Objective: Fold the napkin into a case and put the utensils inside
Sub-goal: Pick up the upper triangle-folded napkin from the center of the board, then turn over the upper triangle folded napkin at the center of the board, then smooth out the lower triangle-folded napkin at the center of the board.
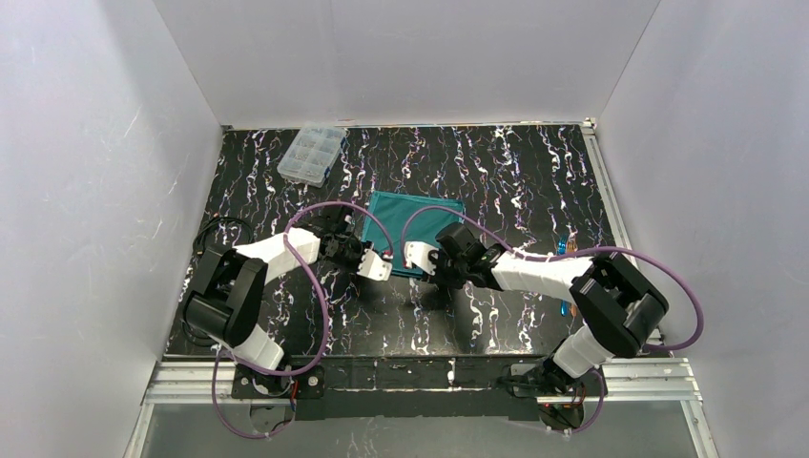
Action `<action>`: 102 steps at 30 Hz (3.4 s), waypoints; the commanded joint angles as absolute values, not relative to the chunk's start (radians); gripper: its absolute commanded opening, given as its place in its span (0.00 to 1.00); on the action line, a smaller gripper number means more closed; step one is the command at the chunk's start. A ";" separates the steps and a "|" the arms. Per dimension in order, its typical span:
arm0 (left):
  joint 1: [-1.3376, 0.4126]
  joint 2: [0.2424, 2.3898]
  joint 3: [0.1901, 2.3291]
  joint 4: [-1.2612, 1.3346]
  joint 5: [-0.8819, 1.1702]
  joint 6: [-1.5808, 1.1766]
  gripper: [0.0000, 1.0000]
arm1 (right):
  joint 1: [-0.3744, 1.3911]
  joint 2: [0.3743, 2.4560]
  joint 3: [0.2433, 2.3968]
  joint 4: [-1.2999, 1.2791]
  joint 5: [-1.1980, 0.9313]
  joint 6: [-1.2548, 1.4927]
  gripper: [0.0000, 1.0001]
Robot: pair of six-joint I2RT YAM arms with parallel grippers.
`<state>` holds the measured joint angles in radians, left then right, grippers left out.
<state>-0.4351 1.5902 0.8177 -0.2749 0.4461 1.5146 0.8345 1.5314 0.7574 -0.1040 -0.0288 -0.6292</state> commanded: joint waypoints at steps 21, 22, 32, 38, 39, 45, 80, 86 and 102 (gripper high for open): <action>-0.474 1.257 0.923 -0.786 0.523 1.396 0.00 | 0.998 1.327 0.870 -0.426 -0.126 -0.147 0.01; -0.485 1.227 0.937 -0.861 0.528 1.392 0.00 | 1.021 1.307 0.877 -0.462 -0.136 -0.101 0.01; -0.525 0.973 1.265 -1.398 0.631 1.198 0.00 | 1.308 1.104 1.182 -0.730 -0.128 0.318 0.01; -0.525 0.998 1.300 -1.407 0.631 1.078 0.00 | 1.314 1.117 1.208 -0.769 -0.083 0.305 0.01; -0.525 1.006 1.273 -1.369 0.613 1.048 0.00 | 1.297 1.122 1.190 -0.771 -0.055 0.285 0.01; -0.521 1.191 1.175 -1.069 0.387 0.907 0.00 | 0.973 1.158 1.035 -0.643 -0.097 0.194 0.01; -0.507 2.125 1.813 -0.542 -0.105 0.505 0.66 | 0.486 1.909 1.340 -0.352 -0.057 -0.069 0.24; -0.506 2.036 1.827 -0.588 -0.029 0.487 0.84 | 0.485 1.915 1.426 -0.355 -0.005 -0.055 0.51; -0.454 1.999 1.762 -0.788 0.203 0.557 0.38 | 0.485 1.637 1.107 -0.268 -0.115 0.353 0.52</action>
